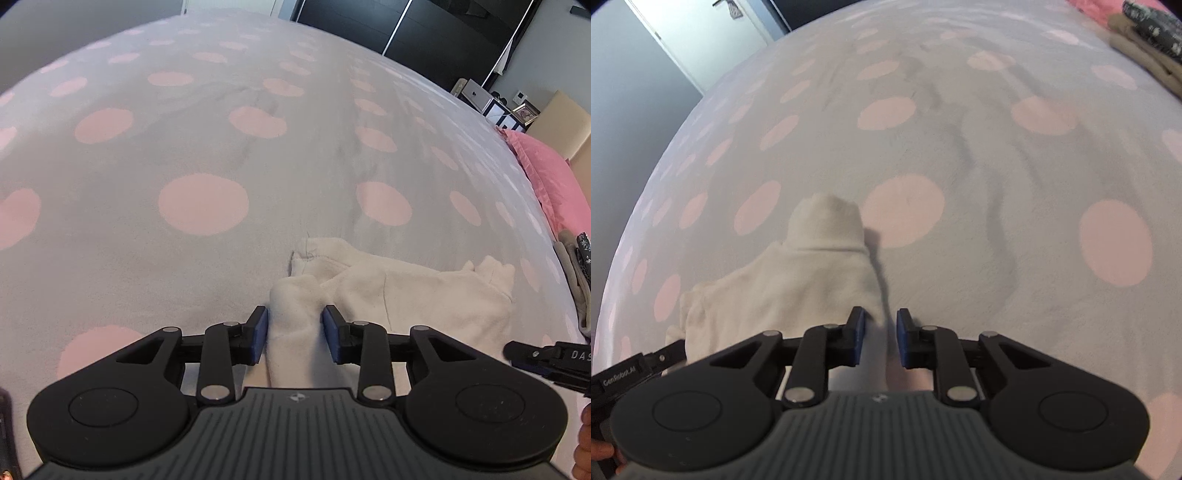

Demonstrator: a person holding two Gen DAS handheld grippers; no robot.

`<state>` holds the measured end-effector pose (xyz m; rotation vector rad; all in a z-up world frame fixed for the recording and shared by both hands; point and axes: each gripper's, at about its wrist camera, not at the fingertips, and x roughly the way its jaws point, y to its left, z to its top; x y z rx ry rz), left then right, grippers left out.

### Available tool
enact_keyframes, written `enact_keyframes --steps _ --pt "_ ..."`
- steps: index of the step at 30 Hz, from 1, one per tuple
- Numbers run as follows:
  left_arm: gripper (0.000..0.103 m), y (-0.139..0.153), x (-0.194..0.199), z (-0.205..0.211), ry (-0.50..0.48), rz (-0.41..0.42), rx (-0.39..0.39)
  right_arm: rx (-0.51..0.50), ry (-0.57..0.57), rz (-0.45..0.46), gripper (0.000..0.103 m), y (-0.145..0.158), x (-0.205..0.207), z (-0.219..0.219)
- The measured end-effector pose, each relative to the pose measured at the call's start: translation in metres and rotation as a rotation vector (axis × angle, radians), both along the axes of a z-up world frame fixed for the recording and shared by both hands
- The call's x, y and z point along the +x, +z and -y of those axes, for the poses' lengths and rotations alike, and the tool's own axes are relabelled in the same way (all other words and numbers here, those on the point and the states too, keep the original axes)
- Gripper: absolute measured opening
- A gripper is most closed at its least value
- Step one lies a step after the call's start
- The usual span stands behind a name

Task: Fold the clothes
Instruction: 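Move both open grippers to the edge of the folded cream shirt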

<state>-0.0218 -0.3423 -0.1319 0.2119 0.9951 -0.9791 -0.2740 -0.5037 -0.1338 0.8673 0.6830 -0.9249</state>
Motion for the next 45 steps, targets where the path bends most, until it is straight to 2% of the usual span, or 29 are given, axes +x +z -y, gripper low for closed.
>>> enact_keyframes --steps 3,5,11,16,20,23,27,32,36,39,42,45 --pt "0.031 0.013 -0.006 -0.007 0.002 0.043 -0.017 -0.087 0.031 0.005 0.013 0.015 -0.002 -0.006" --pt "0.031 0.019 -0.008 -0.012 -0.011 0.046 -0.023 -0.094 0.046 0.01 0.005 0.019 -0.001 -0.009" --pt "0.031 0.035 -0.036 -0.025 -0.136 0.091 0.002 -0.064 0.153 -0.019 0.005 0.027 0.003 -0.037" --pt "0.029 0.044 -0.074 -0.039 -0.276 0.158 0.04 -0.063 0.286 -0.066 0.005 0.027 -0.006 -0.085" --pt "0.029 0.046 -0.095 -0.055 -0.322 0.225 0.094 -0.07 0.373 -0.106 0.006 0.023 -0.011 -0.117" --pt "0.029 0.043 -0.104 -0.073 -0.326 0.228 0.111 -0.031 0.409 -0.115 0.006 0.016 -0.019 -0.135" --pt "0.029 0.04 -0.105 -0.094 -0.304 0.197 0.117 -0.065 0.435 -0.152 0.01 0.013 -0.033 -0.159" --pt "0.029 0.039 -0.103 -0.109 -0.272 0.212 0.128 -0.119 0.455 -0.2 0.012 0.009 -0.051 -0.183" --pt "0.032 0.037 -0.109 -0.12 -0.294 0.177 0.135 -0.114 0.435 -0.226 0.02 0.001 -0.062 -0.194" --pt "0.043 0.027 -0.123 -0.124 -0.354 0.179 0.185 -0.093 0.411 -0.235 0.02 -0.005 -0.068 -0.197" --pt "0.043 0.016 -0.133 -0.123 -0.385 0.202 0.241 -0.113 0.397 -0.233 0.02 -0.007 -0.069 -0.196" --pt "0.043 0.009 -0.128 -0.122 -0.359 0.186 0.258 -0.119 0.393 -0.207 0.02 -0.006 -0.067 -0.194"
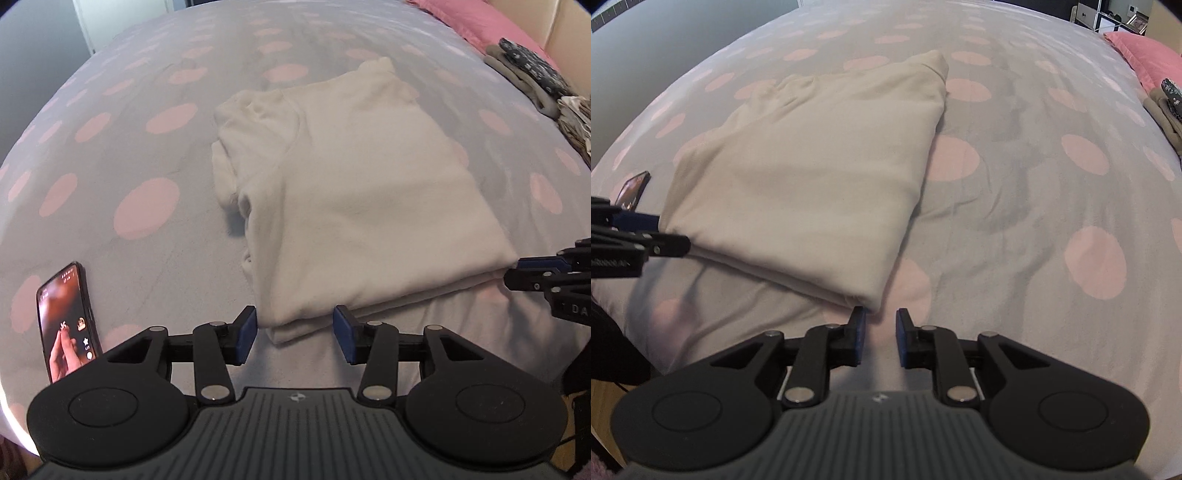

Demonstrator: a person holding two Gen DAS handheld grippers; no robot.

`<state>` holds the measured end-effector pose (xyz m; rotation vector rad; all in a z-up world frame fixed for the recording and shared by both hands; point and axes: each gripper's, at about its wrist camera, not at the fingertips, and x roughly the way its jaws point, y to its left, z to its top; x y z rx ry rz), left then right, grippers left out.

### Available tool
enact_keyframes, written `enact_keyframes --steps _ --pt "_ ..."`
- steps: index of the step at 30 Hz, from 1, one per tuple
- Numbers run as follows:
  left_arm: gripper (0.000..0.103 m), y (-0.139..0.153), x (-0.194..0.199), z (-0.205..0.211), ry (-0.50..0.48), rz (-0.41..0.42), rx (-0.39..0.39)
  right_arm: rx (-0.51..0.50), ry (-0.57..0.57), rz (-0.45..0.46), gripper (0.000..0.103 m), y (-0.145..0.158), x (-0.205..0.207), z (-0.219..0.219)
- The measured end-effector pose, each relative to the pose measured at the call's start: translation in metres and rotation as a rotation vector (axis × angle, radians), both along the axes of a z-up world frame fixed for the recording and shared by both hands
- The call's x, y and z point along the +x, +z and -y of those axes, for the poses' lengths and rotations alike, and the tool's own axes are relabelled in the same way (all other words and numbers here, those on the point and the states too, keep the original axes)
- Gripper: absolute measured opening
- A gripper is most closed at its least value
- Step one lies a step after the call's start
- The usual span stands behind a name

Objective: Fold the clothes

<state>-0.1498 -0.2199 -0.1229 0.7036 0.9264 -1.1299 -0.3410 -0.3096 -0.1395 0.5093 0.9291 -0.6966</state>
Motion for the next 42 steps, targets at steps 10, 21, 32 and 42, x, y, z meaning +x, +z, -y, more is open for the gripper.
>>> enact_keyframes --steps 10,21,32,42 --pt "0.018 -0.014 0.009 0.002 0.061 -0.037 0.042 -0.02 -0.004 -0.049 0.008 -0.002 0.009 0.004" --pt "0.016 -0.015 0.014 -0.003 0.076 -0.058 0.045 0.013 -0.016 -0.106 0.0 -0.008 0.0 0.004" --pt "0.017 0.012 -0.002 -0.001 -0.001 -0.003 0.056 -0.054 -0.072 -0.109 0.004 -0.001 -0.01 0.001" --pt "0.019 0.054 -0.046 0.009 -0.157 -0.013 -0.047 -0.165 -0.057 -0.023 0.005 0.015 -0.006 -0.002"
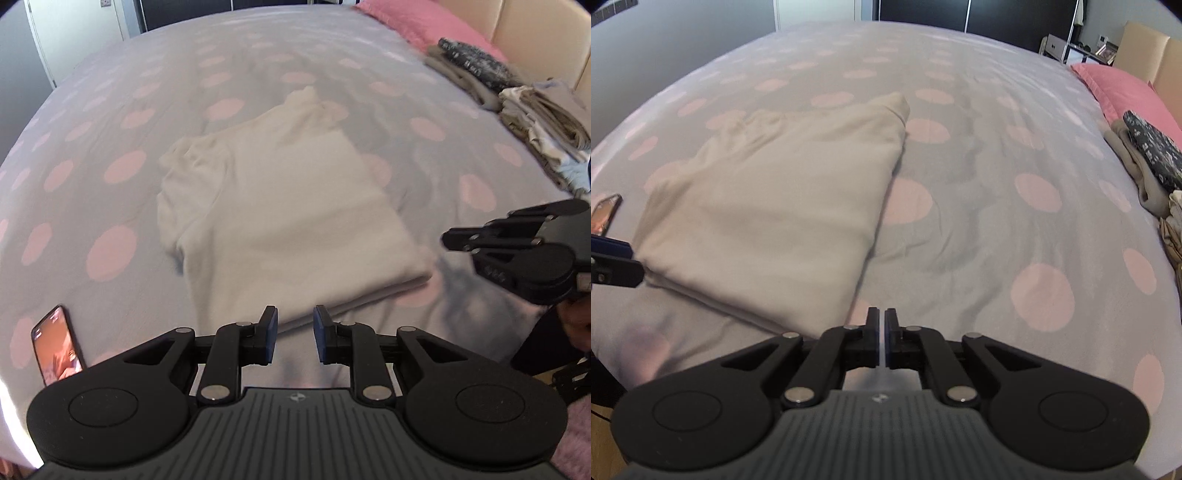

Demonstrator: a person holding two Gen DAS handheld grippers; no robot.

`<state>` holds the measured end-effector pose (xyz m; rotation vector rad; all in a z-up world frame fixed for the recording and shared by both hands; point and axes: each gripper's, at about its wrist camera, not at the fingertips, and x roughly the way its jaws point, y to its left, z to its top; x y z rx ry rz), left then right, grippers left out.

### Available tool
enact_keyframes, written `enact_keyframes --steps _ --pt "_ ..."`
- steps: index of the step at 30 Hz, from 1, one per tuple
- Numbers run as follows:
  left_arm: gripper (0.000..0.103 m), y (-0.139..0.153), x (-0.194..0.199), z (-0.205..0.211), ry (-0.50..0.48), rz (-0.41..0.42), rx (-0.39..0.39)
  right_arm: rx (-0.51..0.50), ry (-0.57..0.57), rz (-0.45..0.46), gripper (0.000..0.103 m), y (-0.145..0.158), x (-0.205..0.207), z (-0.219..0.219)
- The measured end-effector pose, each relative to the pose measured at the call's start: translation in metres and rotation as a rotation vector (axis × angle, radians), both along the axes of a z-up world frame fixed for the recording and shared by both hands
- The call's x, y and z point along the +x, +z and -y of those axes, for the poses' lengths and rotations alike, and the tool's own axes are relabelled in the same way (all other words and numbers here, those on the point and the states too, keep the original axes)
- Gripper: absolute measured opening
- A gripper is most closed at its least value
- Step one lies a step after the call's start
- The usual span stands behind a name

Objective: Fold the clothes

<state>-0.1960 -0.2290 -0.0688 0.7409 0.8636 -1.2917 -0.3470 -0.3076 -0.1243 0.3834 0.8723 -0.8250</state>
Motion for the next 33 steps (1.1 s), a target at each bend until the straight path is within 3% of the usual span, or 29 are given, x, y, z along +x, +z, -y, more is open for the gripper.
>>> enact_keyframes --steps 14,20,24,33 --pt "0.019 -0.039 0.022 0.04 0.018 0.0 0.053 0.063 0.129 0.073 0.005 -0.002 0.034 0.003" --pt "0.019 -0.063 0.026 0.042 0.015 -0.026 0.12 0.182 0.121 0.032 0.004 -0.023 0.038 0.014" --pt "0.019 -0.066 0.032 0.041 0.042 -0.071 0.127 0.23 0.124 0.01 0.001 -0.029 0.041 0.019" --pt "0.019 -0.063 0.033 0.042 0.048 -0.078 0.139 0.295 0.133 -0.04 0.001 -0.031 0.049 0.028"
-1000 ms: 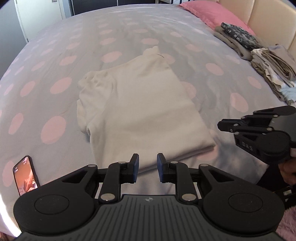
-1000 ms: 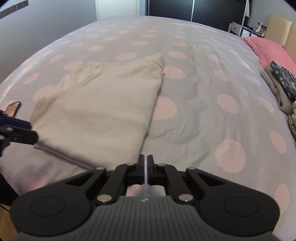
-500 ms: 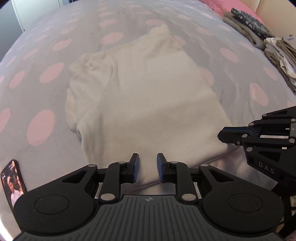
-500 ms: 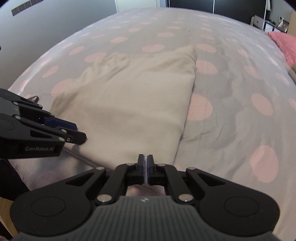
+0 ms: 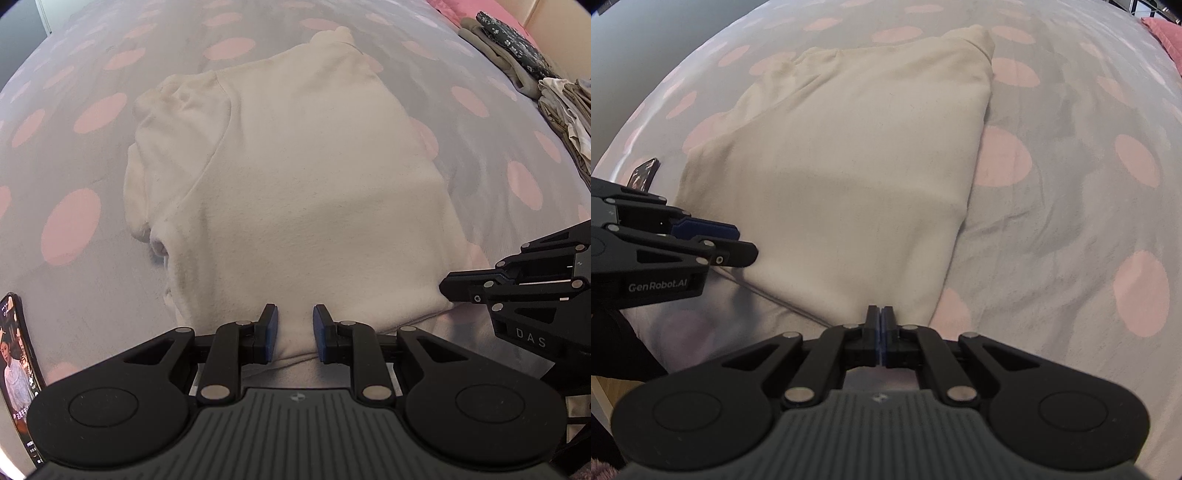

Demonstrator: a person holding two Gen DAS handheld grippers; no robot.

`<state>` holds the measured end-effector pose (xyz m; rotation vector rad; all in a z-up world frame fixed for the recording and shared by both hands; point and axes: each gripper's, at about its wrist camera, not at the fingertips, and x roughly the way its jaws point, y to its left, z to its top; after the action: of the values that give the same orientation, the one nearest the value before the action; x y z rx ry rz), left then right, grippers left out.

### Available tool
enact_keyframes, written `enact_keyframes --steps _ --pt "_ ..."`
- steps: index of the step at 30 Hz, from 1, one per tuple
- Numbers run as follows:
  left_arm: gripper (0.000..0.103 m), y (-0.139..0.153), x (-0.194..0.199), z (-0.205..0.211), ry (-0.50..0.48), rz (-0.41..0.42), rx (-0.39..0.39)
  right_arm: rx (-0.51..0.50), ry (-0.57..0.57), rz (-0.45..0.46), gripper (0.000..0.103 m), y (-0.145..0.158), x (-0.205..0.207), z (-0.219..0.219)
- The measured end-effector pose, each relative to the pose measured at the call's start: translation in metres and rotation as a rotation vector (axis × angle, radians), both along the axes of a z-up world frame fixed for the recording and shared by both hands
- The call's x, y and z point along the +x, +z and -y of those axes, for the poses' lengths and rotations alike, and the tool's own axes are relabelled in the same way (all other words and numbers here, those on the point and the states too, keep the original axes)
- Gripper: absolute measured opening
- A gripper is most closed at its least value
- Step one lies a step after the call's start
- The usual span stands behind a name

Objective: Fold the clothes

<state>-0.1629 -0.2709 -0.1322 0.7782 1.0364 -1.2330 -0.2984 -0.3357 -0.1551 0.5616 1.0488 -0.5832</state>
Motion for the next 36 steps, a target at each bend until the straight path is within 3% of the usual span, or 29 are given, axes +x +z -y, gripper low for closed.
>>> enact_keyframes --steps 7,11,15,19,25,28,36 --pt "0.028 0.004 0.0 -0.002 0.009 -0.016 -0.027 -0.032 0.038 -0.035 0.001 0.005 0.004 -0.005" --pt "0.056 0.019 0.006 -0.006 0.052 -0.071 -0.079 -0.043 0.039 -0.015 0.007 0.015 0.0 -0.005" --pt "0.056 0.041 0.02 -0.001 0.092 -0.102 -0.131 -0.028 -0.003 0.033 0.036 0.033 -0.008 0.006" --pt "0.056 0.06 0.039 0.016 0.1 -0.051 -0.182 -0.034 -0.041 0.072 0.038 0.053 -0.009 0.023" --pt "0.056 0.077 0.086 0.037 0.144 -0.042 -0.23 -0.088 -0.092 0.098 0.039 0.068 -0.002 0.056" --pt "0.056 0.071 0.115 0.044 0.209 -0.022 -0.244 -0.087 -0.146 0.123 0.042 0.069 0.0 0.079" --pt "0.056 0.021 0.154 0.052 0.262 -0.167 -0.298 -0.017 -0.227 0.186 0.045 0.045 0.006 0.127"
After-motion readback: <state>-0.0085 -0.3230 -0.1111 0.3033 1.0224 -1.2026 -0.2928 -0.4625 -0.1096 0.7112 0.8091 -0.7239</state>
